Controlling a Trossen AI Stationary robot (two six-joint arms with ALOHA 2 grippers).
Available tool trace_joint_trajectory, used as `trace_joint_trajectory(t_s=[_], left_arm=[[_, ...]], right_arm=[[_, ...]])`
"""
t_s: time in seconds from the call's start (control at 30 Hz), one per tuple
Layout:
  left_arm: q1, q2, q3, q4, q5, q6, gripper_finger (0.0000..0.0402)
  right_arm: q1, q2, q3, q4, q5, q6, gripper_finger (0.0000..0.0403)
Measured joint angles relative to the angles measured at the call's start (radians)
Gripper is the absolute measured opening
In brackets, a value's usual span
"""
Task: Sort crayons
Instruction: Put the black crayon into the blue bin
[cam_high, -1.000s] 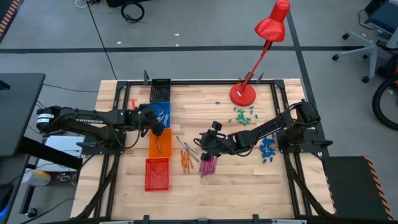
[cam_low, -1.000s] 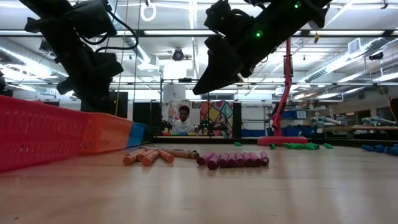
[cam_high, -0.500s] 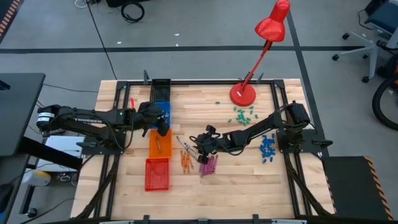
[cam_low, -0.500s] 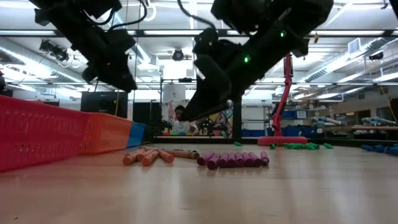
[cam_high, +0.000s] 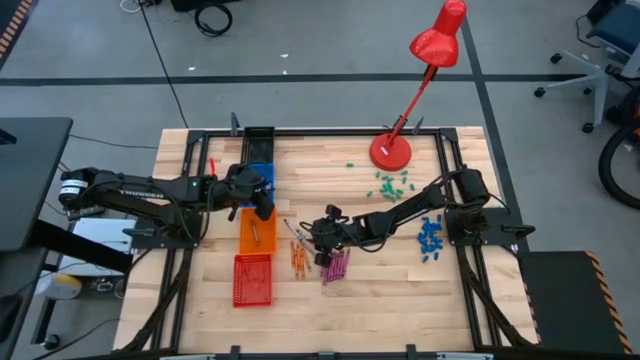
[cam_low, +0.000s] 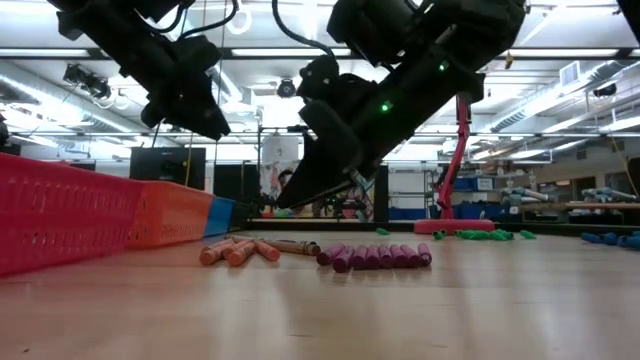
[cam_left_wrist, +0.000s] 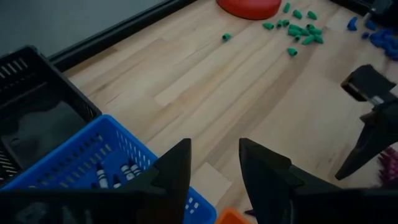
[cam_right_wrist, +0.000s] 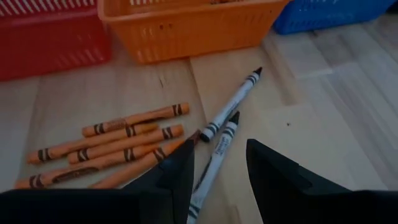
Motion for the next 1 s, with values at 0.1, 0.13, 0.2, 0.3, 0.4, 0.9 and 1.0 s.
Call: trace_joint_trajectory(t_s=[0.1, 0.13, 0.2, 0.3, 0.4, 0.9, 1.0], left_arm=[[0.000, 0.000, 0.000, 0.002, 0.000, 0.000, 0.0148], [0.000, 0.000, 0.000, 0.002, 0.000, 0.001, 0.0148], [0.000, 0.000, 0.000, 0.002, 0.000, 0.001, 0.0148], [0.000, 0.000, 0.000, 0.000, 0.000, 0.001, 0.0148], [0.000, 0.000, 0.000, 0.000, 0.000, 0.001, 0.0148], [0.000, 0.000, 0.000, -0.004, 0.000, 0.005, 0.0148], [0.000, 0.000, 0.000, -0.003, 0.000, 0.008, 0.0148]], right_arm=[[-0.002, 0.013, -0.002, 0.002, -0.001, -0.001, 0.0150], [-0.002, 0.024, 0.001, 0.025, -0.001, 0.000, 0.0150], [-0.002, 0.030, 0.000, 0.013, 0.000, 0.001, 0.0150], [-0.002, 0.049, 0.004, 0.041, -0.020, 0.002, 0.0150], [-0.002, 0.070, 0.007, 0.045, -0.024, 0.000, 0.0150], [-0.032, 0.086, 0.010, -0.005, -0.060, 0.013, 0.0120], [-0.045, 0.084, 0.011, -0.019, -0.081, 0.031, 0.0096]])
